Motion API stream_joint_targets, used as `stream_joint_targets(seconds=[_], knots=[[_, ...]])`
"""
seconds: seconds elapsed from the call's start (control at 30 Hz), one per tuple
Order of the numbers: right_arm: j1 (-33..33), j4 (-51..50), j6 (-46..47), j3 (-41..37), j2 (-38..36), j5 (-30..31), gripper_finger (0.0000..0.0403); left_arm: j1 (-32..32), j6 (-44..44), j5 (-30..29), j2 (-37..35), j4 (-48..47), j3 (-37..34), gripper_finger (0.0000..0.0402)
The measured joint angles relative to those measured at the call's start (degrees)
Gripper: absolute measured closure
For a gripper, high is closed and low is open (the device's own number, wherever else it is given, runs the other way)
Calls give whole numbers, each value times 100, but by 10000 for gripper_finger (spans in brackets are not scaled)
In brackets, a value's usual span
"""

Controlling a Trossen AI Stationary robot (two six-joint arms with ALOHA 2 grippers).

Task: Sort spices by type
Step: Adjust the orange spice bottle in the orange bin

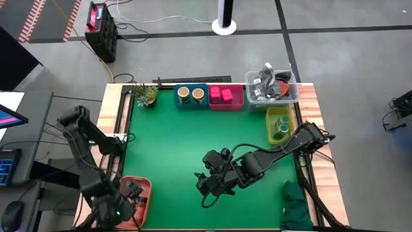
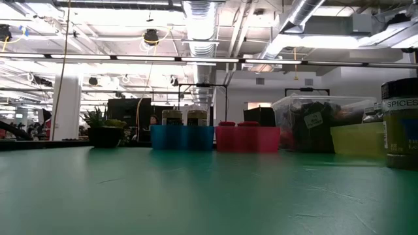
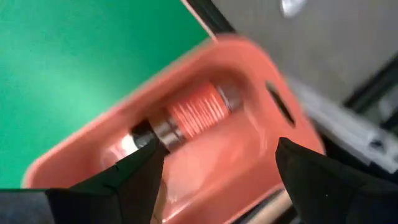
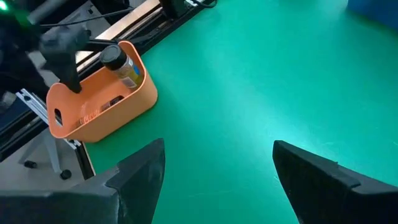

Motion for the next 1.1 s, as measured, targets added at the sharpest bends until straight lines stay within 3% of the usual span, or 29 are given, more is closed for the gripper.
stream_joint_targets(seconds=[0.13,0.57,0.77,0.9,1.1], knots=[[2,-2,116,0,0,0,82,50,787,316,405,-333,27,104],[107,30,406,0,0,15,82,84,3180,139,783,-594,22,104],[151,42,473,0,0,42,82,76,3835,136,788,-22,-287,104],[177,42,541,0,0,57,82,75,4240,-198,786,138,-410,104],[181,41,554,0,0,63,82,136,4336,-8,783,334,-657,104]])
